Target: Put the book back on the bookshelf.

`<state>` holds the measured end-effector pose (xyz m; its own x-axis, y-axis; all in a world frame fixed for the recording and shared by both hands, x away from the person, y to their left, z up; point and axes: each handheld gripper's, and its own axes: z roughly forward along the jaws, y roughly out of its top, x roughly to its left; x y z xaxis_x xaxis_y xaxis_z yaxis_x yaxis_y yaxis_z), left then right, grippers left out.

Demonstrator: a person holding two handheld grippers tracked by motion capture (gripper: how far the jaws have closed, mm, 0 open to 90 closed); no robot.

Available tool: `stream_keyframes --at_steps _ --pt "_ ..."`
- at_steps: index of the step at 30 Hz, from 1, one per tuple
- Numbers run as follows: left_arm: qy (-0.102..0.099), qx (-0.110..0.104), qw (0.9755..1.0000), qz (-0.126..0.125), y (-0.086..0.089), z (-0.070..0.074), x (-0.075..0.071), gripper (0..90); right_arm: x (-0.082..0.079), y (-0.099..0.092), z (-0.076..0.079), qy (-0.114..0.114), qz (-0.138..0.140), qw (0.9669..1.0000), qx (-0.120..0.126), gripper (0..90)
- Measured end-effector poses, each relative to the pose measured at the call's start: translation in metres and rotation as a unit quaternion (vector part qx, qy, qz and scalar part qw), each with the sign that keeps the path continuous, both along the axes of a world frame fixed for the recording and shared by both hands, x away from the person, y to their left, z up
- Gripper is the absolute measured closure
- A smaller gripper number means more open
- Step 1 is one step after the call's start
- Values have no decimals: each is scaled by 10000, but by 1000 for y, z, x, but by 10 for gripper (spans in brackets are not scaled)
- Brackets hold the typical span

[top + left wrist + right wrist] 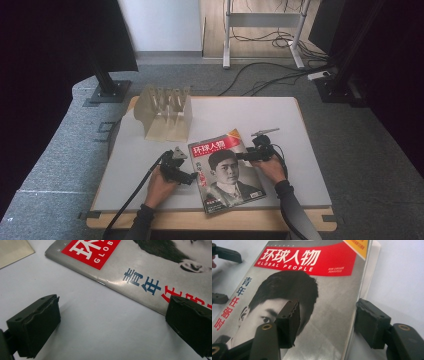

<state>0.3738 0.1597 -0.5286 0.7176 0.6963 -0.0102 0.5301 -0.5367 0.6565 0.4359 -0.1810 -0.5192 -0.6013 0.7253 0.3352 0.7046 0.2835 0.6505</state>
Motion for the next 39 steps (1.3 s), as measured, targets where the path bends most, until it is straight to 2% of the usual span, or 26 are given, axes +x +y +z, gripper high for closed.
stream_keyframes --at_steps 2,9,11,13,14,17,19,20,22,23,24,26,29,35,39 --pt "0 0 10000 3 0 0 0 0 12 6 1 -40 -42 10000 -36 378" --pt "1 -4 10000 6 0 0 0 0 29 17 2 -125 29 9996 -237 444" --pt "6 -6 10000 8 0 0 0 0 27 17 5 -201 120 9992 -324 481" --pt "7 -7 10000 9 0 0 0 0 20 13 14 -260 270 9991 -219 552" --pt "6 -6 10000 8 0 0 0 0 20 13 14 -260 270 9991 -219 552" --pt "7 -7 10000 10 0 0 0 0 16 12 22 -218 556 9980 -207 586" --pt "8 -10 10000 12 0 0 0 0 17 17 24 -224 699 9965 -387 590" --pt "8 -8 10000 12 0 0 0 0 21 26 24 -285 808 9947 -570 591" --pt "4 -6 10000 10 0 0 0 0 24 30 25 -318 864 9941 -568 596" --pt "9 -11 10000 11 0 0 0 0 28 39 24 -380 948 9927 -646 613" --pt "12 6 10000 -3 0 0 0 0 28 39 24 -380 948 9927 -646 613" --pt "9 8 10000 -2 0 0 0 0 30 46 25 -454 951 9911 -812 659" --pt "8 7 10000 0 0 0 0 0 26 46 28 -636 901 9880 -1084 774" --pt "-3 21 10000 -9 0 0 0 0 16 42 36 -810 891 9881 -955 839" --pt "2 26 10000 -16 0 0 0 0 3 48 51 -1087 1014 9833 -1049 851"
